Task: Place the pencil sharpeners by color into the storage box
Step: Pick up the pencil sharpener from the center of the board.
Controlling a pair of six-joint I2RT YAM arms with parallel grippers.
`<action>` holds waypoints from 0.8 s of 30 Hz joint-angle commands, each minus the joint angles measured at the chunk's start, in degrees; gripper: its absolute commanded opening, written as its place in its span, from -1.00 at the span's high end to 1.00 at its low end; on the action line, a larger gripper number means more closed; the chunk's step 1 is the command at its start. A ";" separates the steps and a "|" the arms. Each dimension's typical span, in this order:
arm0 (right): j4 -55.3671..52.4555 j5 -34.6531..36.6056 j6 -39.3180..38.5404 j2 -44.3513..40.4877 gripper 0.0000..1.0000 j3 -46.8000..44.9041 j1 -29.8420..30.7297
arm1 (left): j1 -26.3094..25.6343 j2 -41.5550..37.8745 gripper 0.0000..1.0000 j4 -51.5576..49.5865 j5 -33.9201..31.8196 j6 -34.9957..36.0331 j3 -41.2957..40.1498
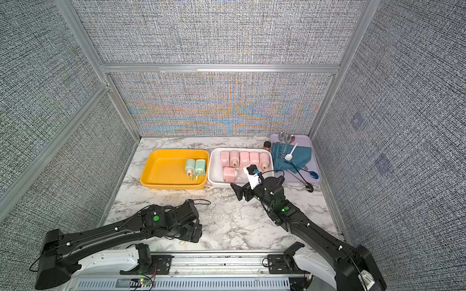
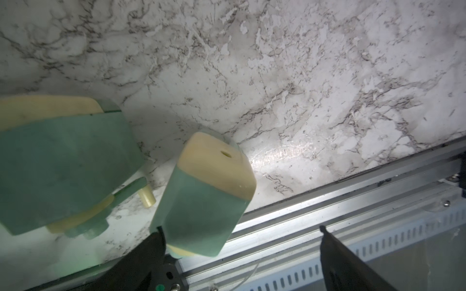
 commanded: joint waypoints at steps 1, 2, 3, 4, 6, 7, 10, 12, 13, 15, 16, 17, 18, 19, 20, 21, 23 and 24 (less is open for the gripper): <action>0.77 1.06 0.16 -0.97 -0.98 -0.66 0.06 | -0.05 3.05 -0.99 -5.19 -3.64 3.82 0.24; 0.90 1.26 0.26 -1.25 -0.98 -0.76 0.04 | -0.12 4.09 -0.99 -5.73 -4.04 3.97 0.50; 1.07 1.39 0.35 -1.54 -0.98 -1.16 0.02 | -0.13 5.09 -0.98 -5.55 -4.26 4.45 0.73; 1.24 1.53 0.36 -1.83 -0.98 -1.37 0.07 | -0.25 5.83 -0.98 -5.15 -4.94 5.06 0.89; 1.01 1.79 0.44 -2.15 -0.98 -1.39 0.05 | -0.56 6.34 -0.98 -3.73 -6.25 6.24 0.94; 0.76 1.96 0.45 -2.28 -0.98 -1.44 0.02 | -0.64 6.24 -0.99 -2.68 -6.49 7.04 0.71; 0.08 2.31 0.44 -2.66 -0.98 -1.35 0.02 | -0.74 5.80 -0.97 0.50 -6.08 9.18 -0.41; -0.08 2.63 0.45 -3.03 -0.98 -1.54 0.00 | -0.89 5.37 -0.90 1.63 -6.26 10.10 -1.13; -0.14 2.80 0.45 -3.19 -0.98 -1.62 0.01 | -0.98 4.93 -0.85 2.16 -6.32 10.48 -1.63; -0.07 2.93 0.60 -3.58 -0.98 -1.82 0.02 | -1.09 3.83 -0.80 2.99 -6.51 10.75 -2.75; 0.19 2.92 0.62 -3.76 -0.98 -1.94 0.02 | -1.21 3.04 -0.77 3.47 -6.36 10.77 -3.60; 0.36 2.92 0.62 -3.78 -0.98 -1.91 0.06 | -1.18 2.40 -0.75 3.87 -6.34 10.74 -4.22; 0.38 3.03 0.65 -3.78 -0.98 -1.97 0.05 | -1.19 1.53 -0.74 4.43 -6.33 10.52 -4.96; 0.39 2.98 0.63 -3.73 -0.98 -1.77 0.01 | -1.22 0.79 -0.72 5.01 -5.88 10.51 -5.67; 0.35 3.08 0.62 -3.57 -0.98 -1.53 0.06 | -1.18 0.30 -0.71 5.39 -5.48 10.53 -6.08; 0.25 3.12 0.53 -3.46 -0.98 -1.42 0.01 | -1.18 -0.10 -0.70 5.45 -5.36 10.35 -6.44; 0.12 3.06 0.53 -3.20 -0.98 -1.09 -0.05 | -1.34 -0.32 -0.67 5.32 -5.28 10.19 -6.80; 0.16 3.06 0.53 -3.16 -0.98 -1.03 0.00 | -1.27 -0.12 -0.65 5.21 -5.79 10.09 -6.99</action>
